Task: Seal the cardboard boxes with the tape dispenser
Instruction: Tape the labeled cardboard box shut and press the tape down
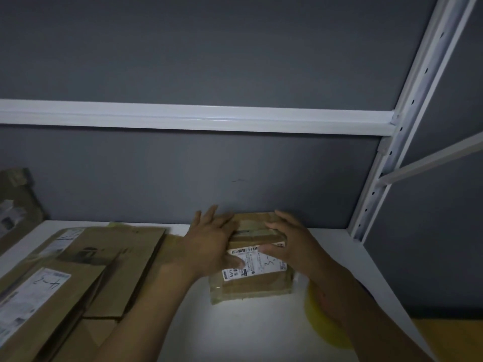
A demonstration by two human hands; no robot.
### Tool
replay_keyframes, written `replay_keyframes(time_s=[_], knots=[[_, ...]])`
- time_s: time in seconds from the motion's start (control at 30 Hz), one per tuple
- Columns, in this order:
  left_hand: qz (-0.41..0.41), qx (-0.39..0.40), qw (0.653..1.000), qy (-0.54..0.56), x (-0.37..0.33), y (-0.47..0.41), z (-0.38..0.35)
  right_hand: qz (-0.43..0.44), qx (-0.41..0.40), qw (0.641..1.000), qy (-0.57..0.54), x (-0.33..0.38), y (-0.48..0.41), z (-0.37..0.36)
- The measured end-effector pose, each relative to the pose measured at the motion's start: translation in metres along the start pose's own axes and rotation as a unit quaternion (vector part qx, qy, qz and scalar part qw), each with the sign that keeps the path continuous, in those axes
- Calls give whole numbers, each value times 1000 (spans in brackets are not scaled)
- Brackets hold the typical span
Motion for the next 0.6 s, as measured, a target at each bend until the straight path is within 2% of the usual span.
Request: replay_keyframes(time_s=[0.1, 0.23, 0.33, 0.4, 0.43, 0.53, 0.6], knots=[[8, 7, 1000, 11, -18, -2, -4, 6, 9, 1000, -2, -4, 8, -1], [-28, 1, 998, -49, -21, -4, -3, -4, 23, 995, -93, -8, 19, 4], [-29, 17, 993, -112, -24, -10, -1, -55, -60, 991, -101, -27, 30, 31], [-35, 37, 990, -135, -33, -15, -2, -110, -125, 986, -31, -57, 43, 53], [-37, 45, 990, -131, -38, -17, -3, -144, -124, 982, 7, -73, 52, 61], [-30, 40, 995, -84, -43, -22, -5, -244, -2, 968, 63, -112, 81, 63], [-28, 19, 997, -71, -38, -25, -6, -247, 56, 961, 107, -123, 95, 59]])
Point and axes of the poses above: each hand's wrist, its own y-axis away from the middle knuckle, its own z-axis out of the back of the hand, x = y × z, the point moved 7 cm from there along -y, towards the middle knuckle, and after that the axes turned 12 degrees about -x, right-handed, at the moved point
